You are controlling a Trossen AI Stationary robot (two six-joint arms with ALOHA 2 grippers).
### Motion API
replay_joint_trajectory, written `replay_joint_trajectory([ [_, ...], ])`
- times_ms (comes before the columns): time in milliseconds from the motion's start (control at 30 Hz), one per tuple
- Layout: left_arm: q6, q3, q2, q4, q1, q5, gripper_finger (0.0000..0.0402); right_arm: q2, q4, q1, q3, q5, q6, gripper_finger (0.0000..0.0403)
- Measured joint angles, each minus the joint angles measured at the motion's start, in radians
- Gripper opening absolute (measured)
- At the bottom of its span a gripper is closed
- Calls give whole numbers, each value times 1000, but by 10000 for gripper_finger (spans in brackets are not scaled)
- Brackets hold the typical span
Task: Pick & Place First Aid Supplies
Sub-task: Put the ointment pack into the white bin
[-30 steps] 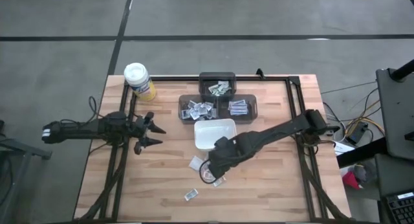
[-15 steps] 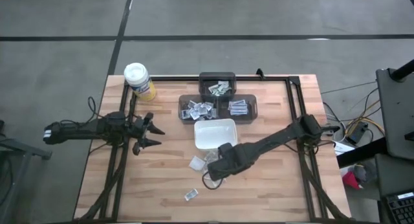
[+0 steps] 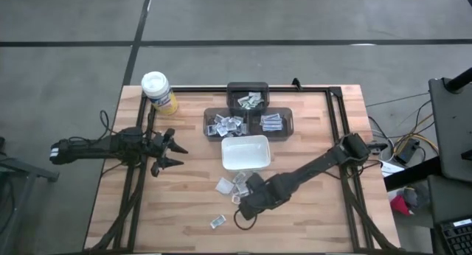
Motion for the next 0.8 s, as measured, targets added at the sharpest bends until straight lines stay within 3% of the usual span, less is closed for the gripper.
replay_joint_trajectory([
  [800,-14,0,0,0,0,4,216,0,115,18,-94,-25,290,123],
])
